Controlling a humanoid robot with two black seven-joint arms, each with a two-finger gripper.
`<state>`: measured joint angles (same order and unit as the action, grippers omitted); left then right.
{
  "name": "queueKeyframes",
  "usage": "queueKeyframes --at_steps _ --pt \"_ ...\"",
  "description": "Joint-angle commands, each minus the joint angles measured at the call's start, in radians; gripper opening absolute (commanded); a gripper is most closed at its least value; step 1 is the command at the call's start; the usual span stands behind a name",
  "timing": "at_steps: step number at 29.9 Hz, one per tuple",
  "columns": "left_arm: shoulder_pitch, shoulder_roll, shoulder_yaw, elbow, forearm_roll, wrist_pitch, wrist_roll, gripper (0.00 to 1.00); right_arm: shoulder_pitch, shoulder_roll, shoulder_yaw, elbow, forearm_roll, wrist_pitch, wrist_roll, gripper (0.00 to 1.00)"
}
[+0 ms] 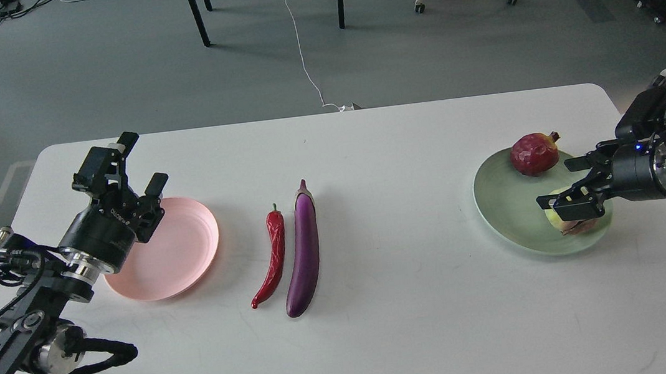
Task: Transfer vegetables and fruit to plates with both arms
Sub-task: 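Withdraw the right gripper and swing the left gripper toward the eggplant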
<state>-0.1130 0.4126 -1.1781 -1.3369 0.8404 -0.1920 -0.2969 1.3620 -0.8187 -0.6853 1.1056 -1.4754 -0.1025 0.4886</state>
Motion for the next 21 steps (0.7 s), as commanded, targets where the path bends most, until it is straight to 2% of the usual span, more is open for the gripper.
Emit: queueKeyframes --at_steps 1,4,9,13,18,21 --pt "-0.020 0.028 0.000 -0.008 0.012 -0.001 -0.004 0.98 -0.052 -0.059 0.133 0.019 0.020 -0.003 0.000 0.98" --pt "-0.039 0.060 0.000 -0.025 0.042 -0.009 -0.004 0.98 -0.148 -0.097 0.283 0.034 0.194 -0.005 0.000 0.98" --pt "-0.059 0.084 0.012 -0.080 0.195 -0.012 -0.008 0.98 -0.345 -0.082 0.507 0.074 0.694 -0.003 0.000 0.98" --pt "-0.102 0.084 0.106 -0.107 0.356 -0.010 -0.018 0.98 -0.477 -0.022 0.648 0.077 1.062 -0.002 0.000 0.98" --pt "-0.223 0.084 0.270 -0.111 0.563 -0.010 -0.027 0.98 -0.595 0.035 0.812 0.074 1.479 0.024 0.000 0.98" --pt "-0.347 0.092 0.412 -0.105 0.690 -0.010 -0.027 0.98 -0.641 0.046 0.884 0.068 1.615 0.116 0.000 0.98"
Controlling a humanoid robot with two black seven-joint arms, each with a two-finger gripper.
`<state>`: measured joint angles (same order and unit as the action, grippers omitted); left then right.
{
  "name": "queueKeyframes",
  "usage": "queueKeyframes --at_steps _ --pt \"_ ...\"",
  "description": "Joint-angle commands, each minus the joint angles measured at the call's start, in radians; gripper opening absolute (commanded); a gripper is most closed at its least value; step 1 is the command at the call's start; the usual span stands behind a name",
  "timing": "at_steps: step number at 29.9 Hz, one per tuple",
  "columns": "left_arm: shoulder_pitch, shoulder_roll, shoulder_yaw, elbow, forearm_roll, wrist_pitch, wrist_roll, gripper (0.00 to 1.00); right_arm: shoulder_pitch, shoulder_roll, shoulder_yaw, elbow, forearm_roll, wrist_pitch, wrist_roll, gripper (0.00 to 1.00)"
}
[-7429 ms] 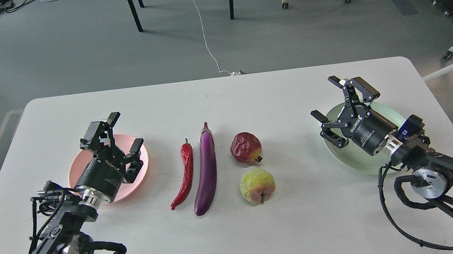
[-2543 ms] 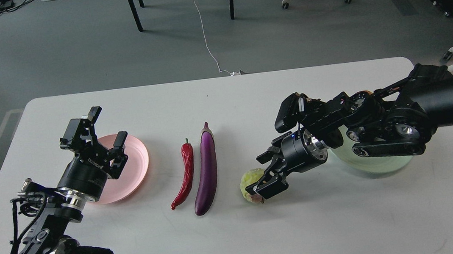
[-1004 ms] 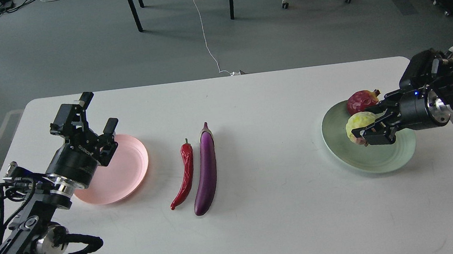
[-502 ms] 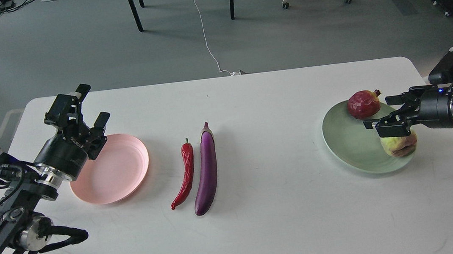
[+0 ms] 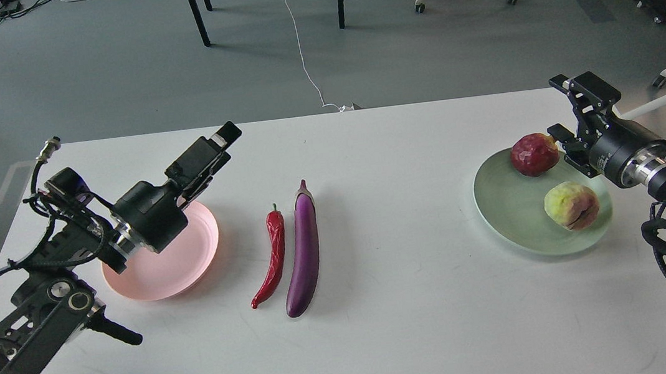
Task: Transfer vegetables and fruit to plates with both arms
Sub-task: 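Withdraw the right gripper and swing the left gripper toward the eggplant, then lower the left gripper around the purple eggplant and close it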
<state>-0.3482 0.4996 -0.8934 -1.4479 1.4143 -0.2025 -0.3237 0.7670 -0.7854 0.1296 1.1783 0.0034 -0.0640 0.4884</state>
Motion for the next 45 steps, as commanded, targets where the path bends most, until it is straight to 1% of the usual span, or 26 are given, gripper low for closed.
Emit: queueKeyframes --at_steps 1,2,5,7,9,10,13,14,17,21,23,25,29,31,33,36,41,45 --pt "-0.135 0.007 0.152 0.009 0.136 -0.001 0.000 0.98 -0.052 0.012 0.077 -0.005 0.144 0.095 0.000 0.98" --pt "-0.214 0.016 0.236 0.015 0.190 -0.001 0.002 0.98 -0.075 0.012 0.108 -0.005 0.151 0.136 0.000 0.98" --pt "-0.323 0.037 0.388 0.030 0.212 -0.006 0.008 0.98 -0.104 0.011 0.151 -0.005 0.152 0.162 0.000 0.98" --pt "-0.369 0.040 0.471 0.035 0.215 -0.026 0.014 0.98 -0.107 0.006 0.163 -0.005 0.152 0.167 0.000 0.98" --pt "-0.383 0.040 0.516 0.035 0.212 -0.057 0.029 0.98 -0.107 0.002 0.166 -0.005 0.152 0.167 0.000 0.98" --pt "-0.382 0.042 0.524 0.034 0.207 -0.073 0.052 0.98 -0.109 0.002 0.166 -0.003 0.152 0.168 0.000 0.98" --pt "-0.364 0.060 0.525 0.003 0.207 -0.109 0.145 0.98 -0.109 -0.018 0.168 -0.003 0.152 0.171 0.000 0.98" --pt "-0.359 0.074 0.525 -0.002 0.206 -0.115 0.165 0.98 -0.109 -0.023 0.168 -0.005 0.152 0.171 0.000 0.98" --pt "-0.359 0.080 0.525 -0.002 0.195 -0.118 0.215 0.98 -0.109 -0.029 0.168 -0.006 0.152 0.173 0.000 0.98" --pt "-0.357 0.068 0.527 -0.002 0.190 -0.141 0.256 0.98 -0.109 -0.028 0.168 -0.006 0.150 0.173 0.000 0.98" --pt "-0.359 0.054 0.525 0.003 0.183 -0.179 0.264 0.98 -0.109 -0.028 0.169 -0.006 0.150 0.173 0.000 0.98" --pt "-0.359 0.021 0.516 0.012 0.151 -0.201 0.262 0.98 -0.109 -0.028 0.174 -0.006 0.150 0.174 0.000 0.98" --pt "-0.374 -0.016 0.518 0.070 0.037 -0.216 0.261 0.98 -0.109 -0.028 0.174 -0.006 0.150 0.174 0.000 0.98" --pt "-0.391 -0.019 0.519 0.104 0.037 -0.235 0.264 0.98 -0.109 -0.028 0.174 -0.006 0.150 0.174 0.000 0.98" --pt "-0.420 -0.023 0.531 0.127 0.043 -0.251 0.271 0.98 -0.110 -0.028 0.174 -0.006 0.150 0.173 0.000 0.98" --pt "-0.454 -0.033 0.576 0.149 0.055 -0.262 0.296 0.98 -0.110 -0.029 0.174 -0.006 0.150 0.174 0.000 0.98" --pt "-0.526 -0.075 0.648 0.237 0.057 -0.286 0.296 0.98 -0.112 -0.028 0.174 -0.006 0.150 0.174 0.000 0.98" --pt "-0.537 -0.105 0.669 0.276 0.057 -0.286 0.296 0.98 -0.112 -0.028 0.174 -0.006 0.150 0.174 0.000 0.98"
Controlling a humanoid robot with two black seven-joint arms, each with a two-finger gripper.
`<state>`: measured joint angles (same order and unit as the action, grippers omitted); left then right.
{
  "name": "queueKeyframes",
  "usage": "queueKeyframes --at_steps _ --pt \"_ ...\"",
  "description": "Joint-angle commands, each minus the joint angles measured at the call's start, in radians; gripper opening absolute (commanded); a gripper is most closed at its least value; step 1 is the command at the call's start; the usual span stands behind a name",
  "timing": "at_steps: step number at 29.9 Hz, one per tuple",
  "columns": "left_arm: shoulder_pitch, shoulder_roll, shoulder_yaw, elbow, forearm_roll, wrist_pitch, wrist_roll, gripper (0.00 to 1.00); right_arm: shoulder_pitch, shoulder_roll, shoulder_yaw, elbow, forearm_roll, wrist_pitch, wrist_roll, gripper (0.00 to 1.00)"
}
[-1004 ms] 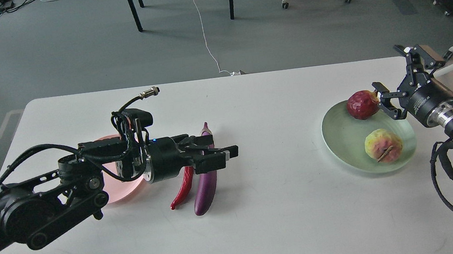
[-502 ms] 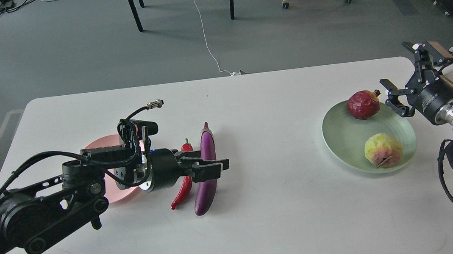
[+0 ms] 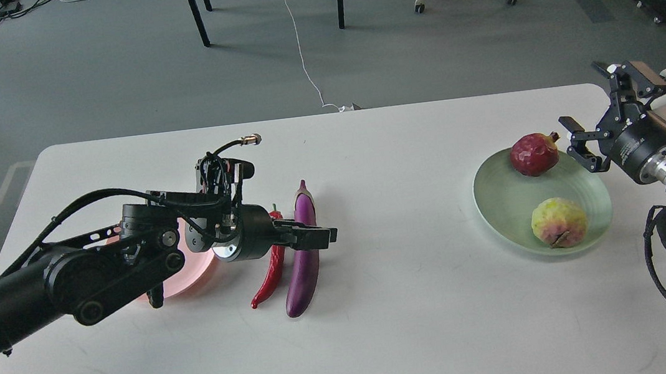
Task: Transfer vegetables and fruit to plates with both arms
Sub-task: 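Lower the left gripper around the purple eggplant and close it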
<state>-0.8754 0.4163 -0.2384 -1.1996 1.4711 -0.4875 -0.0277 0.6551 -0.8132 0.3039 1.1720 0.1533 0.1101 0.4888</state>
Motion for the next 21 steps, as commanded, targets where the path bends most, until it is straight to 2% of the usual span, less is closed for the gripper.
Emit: queueKeyframes --at_steps 1,8,21 --pt "-0.013 -0.030 0.014 0.035 0.000 -0.001 0.000 0.98 0.000 0.000 0.000 0.000 0.000 0.000 0.000 0.98" --pt "-0.014 -0.056 0.017 0.083 0.002 -0.001 0.000 0.98 -0.002 0.000 0.000 0.000 0.000 0.000 0.000 0.98" --pt "-0.025 -0.051 0.019 0.087 0.002 -0.001 -0.003 0.98 -0.002 0.000 0.000 0.003 -0.001 0.000 0.000 0.98"
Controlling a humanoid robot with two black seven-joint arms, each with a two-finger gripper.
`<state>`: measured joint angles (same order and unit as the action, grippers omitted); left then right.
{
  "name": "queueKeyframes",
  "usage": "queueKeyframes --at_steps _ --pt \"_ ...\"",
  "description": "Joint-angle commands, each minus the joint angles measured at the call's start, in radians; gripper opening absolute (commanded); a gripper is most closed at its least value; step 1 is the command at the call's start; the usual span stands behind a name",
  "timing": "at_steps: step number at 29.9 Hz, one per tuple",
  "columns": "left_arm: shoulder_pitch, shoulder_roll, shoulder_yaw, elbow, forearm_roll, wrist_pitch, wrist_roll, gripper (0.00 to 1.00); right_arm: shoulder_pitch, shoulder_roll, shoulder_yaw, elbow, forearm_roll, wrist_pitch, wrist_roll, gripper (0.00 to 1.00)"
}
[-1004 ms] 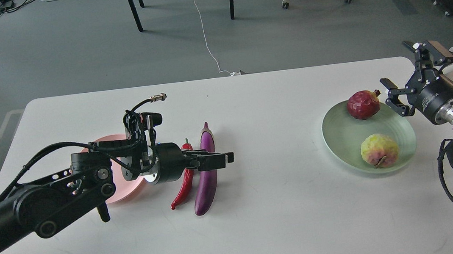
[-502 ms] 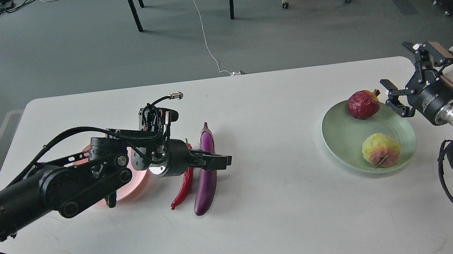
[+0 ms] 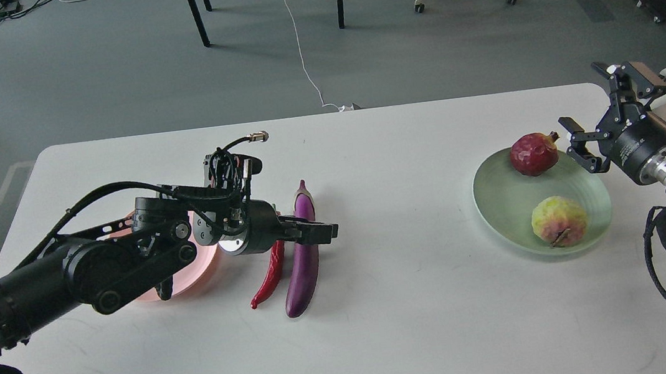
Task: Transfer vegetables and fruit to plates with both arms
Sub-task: 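Lower the left gripper around the purple eggplant and close it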
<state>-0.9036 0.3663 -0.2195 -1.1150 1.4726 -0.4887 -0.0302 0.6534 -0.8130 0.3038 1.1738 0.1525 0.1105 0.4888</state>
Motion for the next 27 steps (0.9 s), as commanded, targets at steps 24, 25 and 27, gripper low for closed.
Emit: queueKeyframes --at_steps 24,25,27 --pt "0.014 -0.004 0.052 0.011 -0.002 0.000 -0.002 0.48 -0.009 -0.002 0.000 0.003 -0.001 0.000 0.000 0.98" --pt "0.015 -0.004 0.052 0.011 -0.002 0.001 0.001 0.36 -0.009 -0.003 0.000 0.003 -0.001 0.000 0.000 0.98" --pt "0.015 -0.006 0.051 0.011 -0.002 0.004 0.006 0.17 -0.009 -0.005 0.000 0.004 -0.001 0.000 0.000 0.98"
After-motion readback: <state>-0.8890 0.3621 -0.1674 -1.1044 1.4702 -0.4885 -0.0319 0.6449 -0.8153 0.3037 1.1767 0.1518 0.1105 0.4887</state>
